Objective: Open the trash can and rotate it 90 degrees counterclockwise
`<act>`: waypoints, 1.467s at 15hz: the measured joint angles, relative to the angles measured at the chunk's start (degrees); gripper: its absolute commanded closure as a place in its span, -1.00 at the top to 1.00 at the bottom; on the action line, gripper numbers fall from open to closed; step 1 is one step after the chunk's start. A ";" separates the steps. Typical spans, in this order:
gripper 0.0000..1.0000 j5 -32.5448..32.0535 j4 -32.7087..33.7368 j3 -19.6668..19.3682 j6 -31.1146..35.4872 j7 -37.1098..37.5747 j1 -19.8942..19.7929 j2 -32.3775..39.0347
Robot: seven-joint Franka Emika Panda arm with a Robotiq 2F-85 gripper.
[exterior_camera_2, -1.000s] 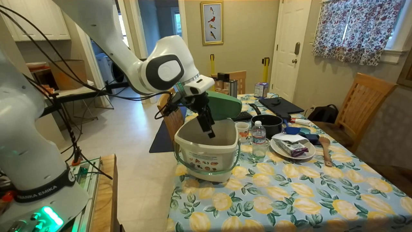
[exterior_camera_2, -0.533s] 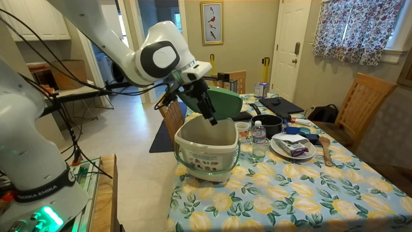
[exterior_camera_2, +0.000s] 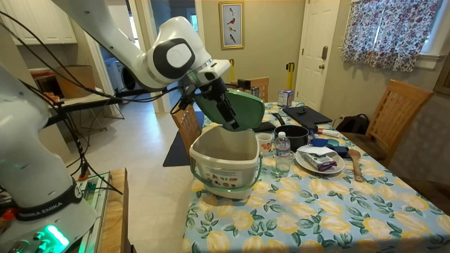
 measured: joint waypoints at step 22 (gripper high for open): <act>1.00 -0.65 4.68 1.97 0.21 -1.36 0.73 2.47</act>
